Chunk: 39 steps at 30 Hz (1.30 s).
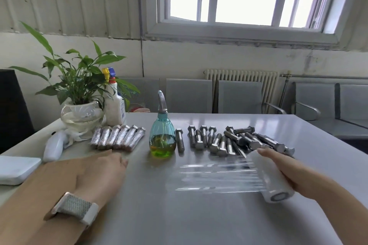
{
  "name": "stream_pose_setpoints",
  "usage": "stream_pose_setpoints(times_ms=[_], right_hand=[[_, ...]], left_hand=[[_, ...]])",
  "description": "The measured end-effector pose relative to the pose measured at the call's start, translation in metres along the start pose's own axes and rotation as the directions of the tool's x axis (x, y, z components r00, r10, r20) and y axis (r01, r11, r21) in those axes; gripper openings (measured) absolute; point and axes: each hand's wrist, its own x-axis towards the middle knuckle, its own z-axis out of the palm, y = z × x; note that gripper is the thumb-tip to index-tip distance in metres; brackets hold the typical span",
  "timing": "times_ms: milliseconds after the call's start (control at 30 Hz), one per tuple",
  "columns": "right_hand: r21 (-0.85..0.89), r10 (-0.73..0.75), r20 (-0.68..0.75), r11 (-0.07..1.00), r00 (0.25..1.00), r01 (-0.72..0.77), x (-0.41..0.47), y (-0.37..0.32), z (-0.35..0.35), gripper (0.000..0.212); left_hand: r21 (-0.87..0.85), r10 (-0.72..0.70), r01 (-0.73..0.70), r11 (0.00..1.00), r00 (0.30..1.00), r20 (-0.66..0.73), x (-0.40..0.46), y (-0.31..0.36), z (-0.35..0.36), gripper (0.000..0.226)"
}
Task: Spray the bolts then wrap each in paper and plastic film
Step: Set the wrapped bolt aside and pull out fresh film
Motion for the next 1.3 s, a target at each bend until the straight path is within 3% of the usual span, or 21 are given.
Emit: stream_pose_setpoints(times_ms=[67,133,267,333,433,567,867,1033,1200,1300], right_hand=[[-0.220,0.006,-0.011,0.975,1.000,-0.008,-0.001,0.004,-0.009,0.038],[-0.506,-0.073,0.000,0.860,0.997,0.063,-0.002,0.005,-0.015,0.052],[-0.726,-0.130,-0.023,0.684,0.991,0.073,-0.001,0.009,-0.016,0.071],[-0.748,-0.124,-0.040,0.662,0.991,0.053,0.005,0.013,-0.018,0.069],[-0.777,-0.118,-0.046,0.629,0.992,0.039,0.011,0.014,-0.018,0.059],[-0.831,-0.125,-0.022,0.554,0.992,0.052,0.013,0.013,-0.016,0.061],[-0.884,-0.150,-0.038,0.466,0.988,0.036,0.010,0.012,-0.020,0.060],[-0.902,-0.146,-0.026,0.429,0.989,0.040,0.009,0.010,-0.020,0.063],[-0.902,-0.157,-0.014,0.428,0.987,0.056,0.006,0.010,-0.020,0.065],[-0.904,-0.169,-0.020,0.424,0.985,0.055,0.005,0.011,-0.018,0.068]], left_hand=[[0.168,0.070,-0.069,0.983,0.998,0.000,-0.013,0.004,0.004,0.033],[0.262,0.120,-0.114,0.958,0.993,-0.007,-0.024,0.009,0.005,0.032],[0.247,0.264,-0.219,0.944,0.950,-0.166,-0.039,0.012,0.007,0.017],[0.235,0.346,-0.279,0.931,0.880,-0.325,-0.040,0.006,0.014,0.026],[0.237,0.383,-0.313,0.920,0.845,-0.373,-0.041,0.003,0.018,0.031],[0.221,0.376,-0.310,0.925,0.836,-0.401,-0.041,-0.001,0.026,0.038],[0.185,0.291,-0.248,0.951,0.919,-0.267,-0.041,0.003,0.017,0.023],[0.151,0.370,-0.340,0.928,0.884,-0.286,-0.041,0.004,0.015,0.005],[0.074,0.354,-0.346,0.935,0.913,-0.205,-0.043,0.010,0.010,0.036],[0.107,0.420,-0.406,0.907,0.883,-0.208,-0.044,0.015,0.005,0.047]])
